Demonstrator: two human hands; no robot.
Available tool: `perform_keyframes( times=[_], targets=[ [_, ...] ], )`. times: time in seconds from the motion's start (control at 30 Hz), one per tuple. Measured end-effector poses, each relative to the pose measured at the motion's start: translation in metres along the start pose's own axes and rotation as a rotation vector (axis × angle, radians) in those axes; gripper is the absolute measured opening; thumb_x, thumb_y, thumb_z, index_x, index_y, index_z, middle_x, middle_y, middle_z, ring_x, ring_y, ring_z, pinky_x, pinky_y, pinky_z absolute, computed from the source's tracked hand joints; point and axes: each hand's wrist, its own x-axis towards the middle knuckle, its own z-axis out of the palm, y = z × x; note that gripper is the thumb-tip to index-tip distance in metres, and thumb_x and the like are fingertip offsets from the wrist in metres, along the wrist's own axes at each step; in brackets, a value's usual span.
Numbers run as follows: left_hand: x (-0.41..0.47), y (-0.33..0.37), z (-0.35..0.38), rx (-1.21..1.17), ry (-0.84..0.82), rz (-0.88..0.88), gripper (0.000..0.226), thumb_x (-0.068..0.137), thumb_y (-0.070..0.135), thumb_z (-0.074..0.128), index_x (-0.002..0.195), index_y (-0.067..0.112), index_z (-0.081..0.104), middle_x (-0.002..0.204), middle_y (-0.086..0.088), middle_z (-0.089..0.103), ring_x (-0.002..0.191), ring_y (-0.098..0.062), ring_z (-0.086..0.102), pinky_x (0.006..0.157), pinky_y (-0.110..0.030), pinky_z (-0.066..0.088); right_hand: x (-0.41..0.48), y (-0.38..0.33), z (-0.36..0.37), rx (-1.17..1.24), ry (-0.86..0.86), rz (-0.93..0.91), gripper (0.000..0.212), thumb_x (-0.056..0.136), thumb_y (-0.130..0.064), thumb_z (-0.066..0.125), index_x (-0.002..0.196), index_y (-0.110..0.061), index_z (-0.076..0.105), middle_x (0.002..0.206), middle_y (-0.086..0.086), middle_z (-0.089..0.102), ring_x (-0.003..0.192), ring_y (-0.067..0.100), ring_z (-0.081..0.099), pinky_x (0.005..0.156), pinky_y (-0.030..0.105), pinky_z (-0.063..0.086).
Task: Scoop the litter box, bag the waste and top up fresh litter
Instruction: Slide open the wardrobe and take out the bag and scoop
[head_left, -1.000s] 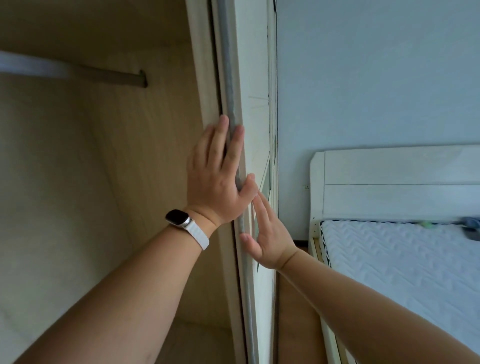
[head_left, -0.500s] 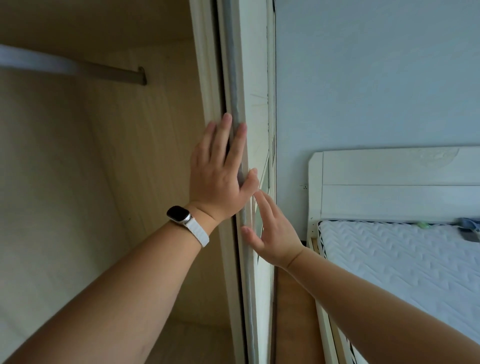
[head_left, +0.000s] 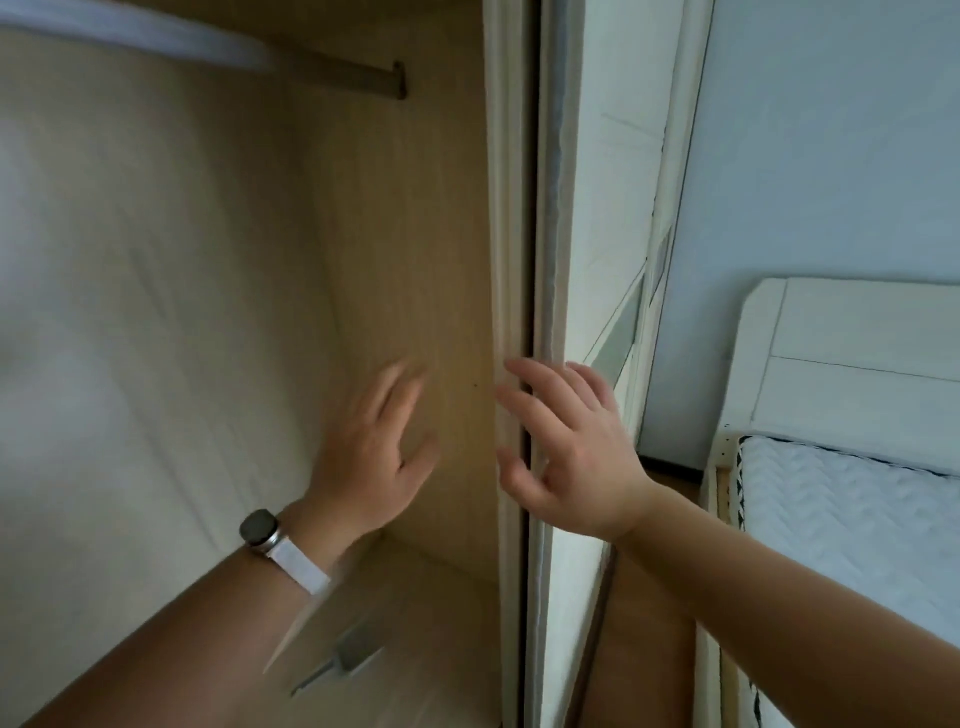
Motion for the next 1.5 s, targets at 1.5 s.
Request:
perform_keyframes(
  times=[1.5],
  targets=[
    [-0.479,-0.165,0.09,0.353,-0.768,-1.229,0.073,0.081,0.059,0.036,0.142,0.021,0.047,0.15,-0.009,0.044,0.135,-0.032,0.043,0.103,-0.047,0.039,-0.18,-0.165,0.498,0.326,-1.145,-0.508,0.059,0.084,-0.053,0.041,0.128,-0.016,0.056,0.123,0.009,0.06,0.112,0.032,0.056,0.09,0.042,0.048]
  ],
)
